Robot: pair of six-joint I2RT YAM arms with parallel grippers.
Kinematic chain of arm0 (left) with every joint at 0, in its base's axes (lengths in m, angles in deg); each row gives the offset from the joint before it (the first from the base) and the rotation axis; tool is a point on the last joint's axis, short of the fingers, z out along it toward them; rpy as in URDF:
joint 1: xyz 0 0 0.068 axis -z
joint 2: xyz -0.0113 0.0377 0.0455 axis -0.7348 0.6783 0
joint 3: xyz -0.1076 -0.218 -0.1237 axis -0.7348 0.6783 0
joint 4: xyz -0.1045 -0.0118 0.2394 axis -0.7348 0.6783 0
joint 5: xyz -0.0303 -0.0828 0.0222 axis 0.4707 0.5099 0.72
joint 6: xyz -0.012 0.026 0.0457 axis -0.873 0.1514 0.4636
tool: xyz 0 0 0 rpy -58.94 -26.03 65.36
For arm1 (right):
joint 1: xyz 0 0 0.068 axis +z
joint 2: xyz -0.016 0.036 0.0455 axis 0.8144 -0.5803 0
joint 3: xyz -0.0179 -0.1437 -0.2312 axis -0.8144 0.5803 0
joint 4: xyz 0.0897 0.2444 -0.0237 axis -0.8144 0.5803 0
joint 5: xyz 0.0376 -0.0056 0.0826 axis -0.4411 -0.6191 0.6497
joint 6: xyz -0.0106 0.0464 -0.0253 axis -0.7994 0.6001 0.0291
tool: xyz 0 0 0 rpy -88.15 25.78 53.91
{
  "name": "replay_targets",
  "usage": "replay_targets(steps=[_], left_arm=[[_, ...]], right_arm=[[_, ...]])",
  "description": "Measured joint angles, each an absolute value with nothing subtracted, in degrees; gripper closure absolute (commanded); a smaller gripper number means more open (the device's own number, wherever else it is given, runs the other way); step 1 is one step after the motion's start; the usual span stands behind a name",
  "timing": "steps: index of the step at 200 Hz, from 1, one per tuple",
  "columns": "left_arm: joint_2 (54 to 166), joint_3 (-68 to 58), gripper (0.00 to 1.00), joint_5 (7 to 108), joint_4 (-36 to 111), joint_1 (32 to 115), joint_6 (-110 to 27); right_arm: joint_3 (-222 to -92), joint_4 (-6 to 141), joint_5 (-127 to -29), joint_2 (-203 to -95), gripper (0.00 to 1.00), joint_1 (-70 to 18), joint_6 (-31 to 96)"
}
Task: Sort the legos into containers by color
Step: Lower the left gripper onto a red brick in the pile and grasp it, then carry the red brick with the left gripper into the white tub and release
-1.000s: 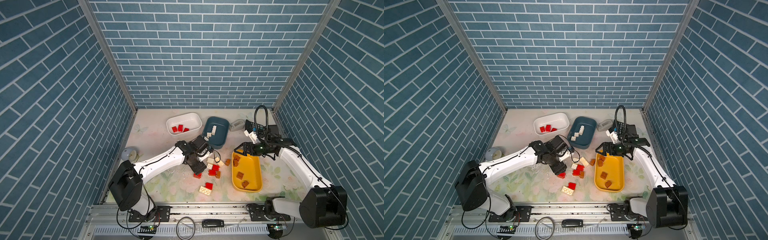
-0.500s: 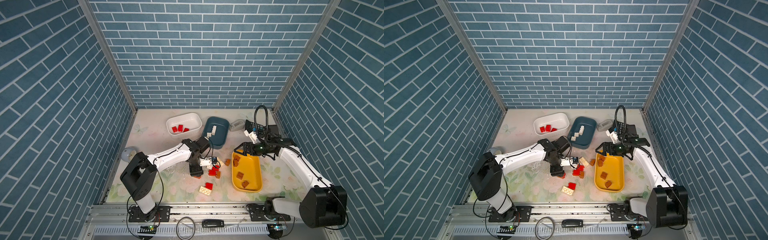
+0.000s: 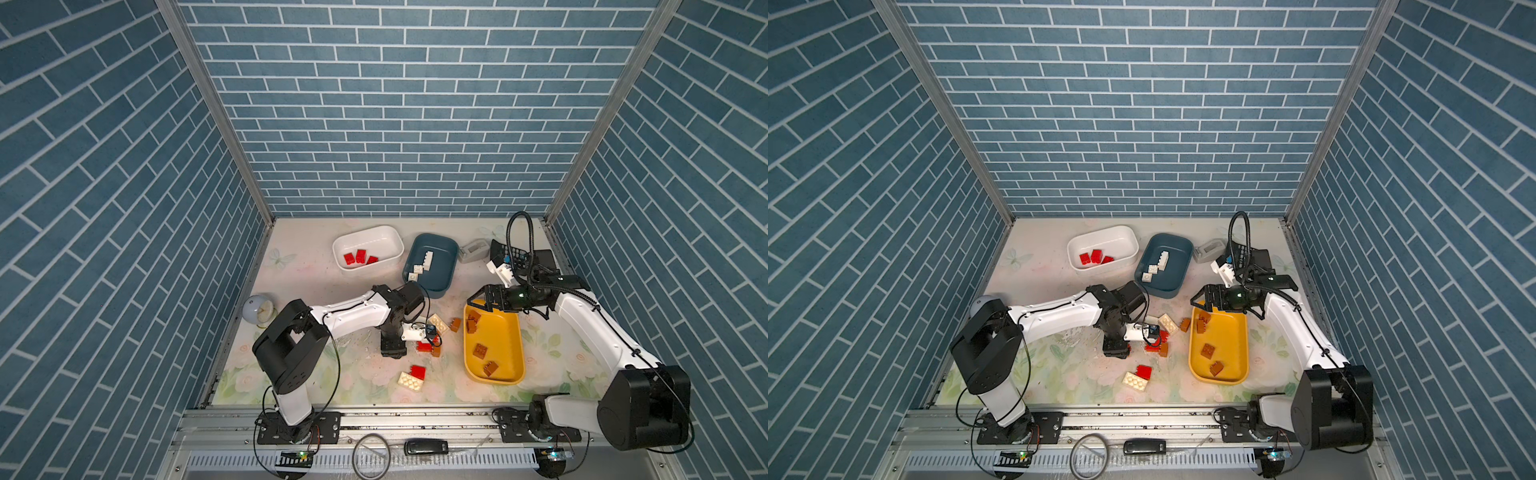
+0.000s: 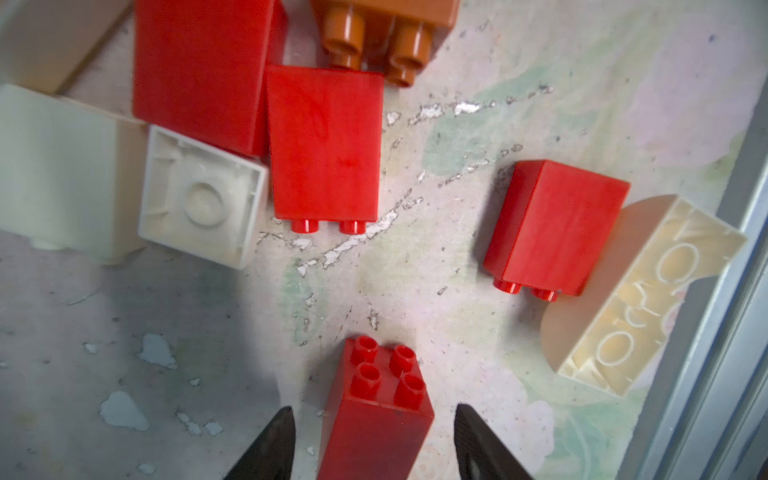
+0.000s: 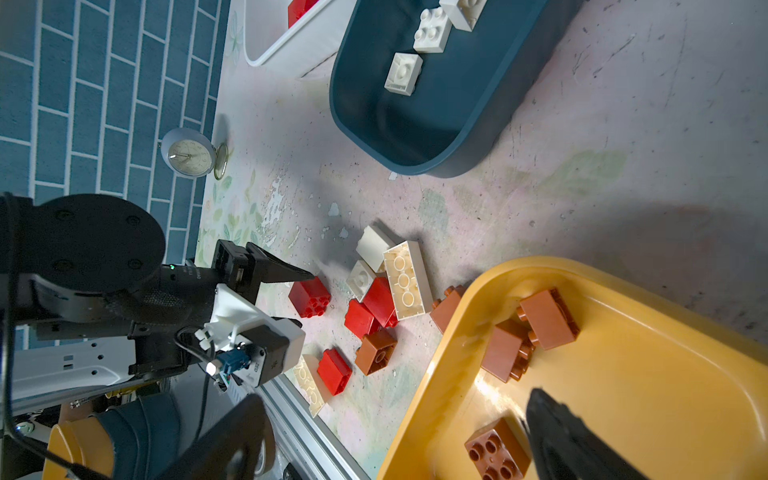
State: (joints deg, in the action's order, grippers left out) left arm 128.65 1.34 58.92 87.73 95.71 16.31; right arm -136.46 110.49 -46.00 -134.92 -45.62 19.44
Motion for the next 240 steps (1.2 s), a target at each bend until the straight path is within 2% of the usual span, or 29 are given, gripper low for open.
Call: replay_targets(steps=[35,68,132,180,240], left_arm=[[130.5,1.8,0.55,58.2,86.6,95.8,16.6],[130.9,2.4,0.73,57.8,85.4,95.8,16.6],[126.2,1.9,0.74,58.4,88.2,94.3,12.4],[120.2,-8.0,0.75,57.8,88.7,82.3,2.9],[125.8,-19.3,0.76,54.1,82.9,70.3,-8.2]], right_arm=[[-136.5,110.4,-46.0,-135.2,0.02,-45.6,19.4],[-136.5,110.4,-46.0,-135.3,0.03,-45.6,19.4],[-136.5,110.2,-46.0,-136.1,0.02,-45.6,19.4],[-136.6,109.1,-45.9,-137.6,0.02,-45.6,19.6],[-137.1,106.7,-45.1,-139.0,0.03,-45.1,21.0]])
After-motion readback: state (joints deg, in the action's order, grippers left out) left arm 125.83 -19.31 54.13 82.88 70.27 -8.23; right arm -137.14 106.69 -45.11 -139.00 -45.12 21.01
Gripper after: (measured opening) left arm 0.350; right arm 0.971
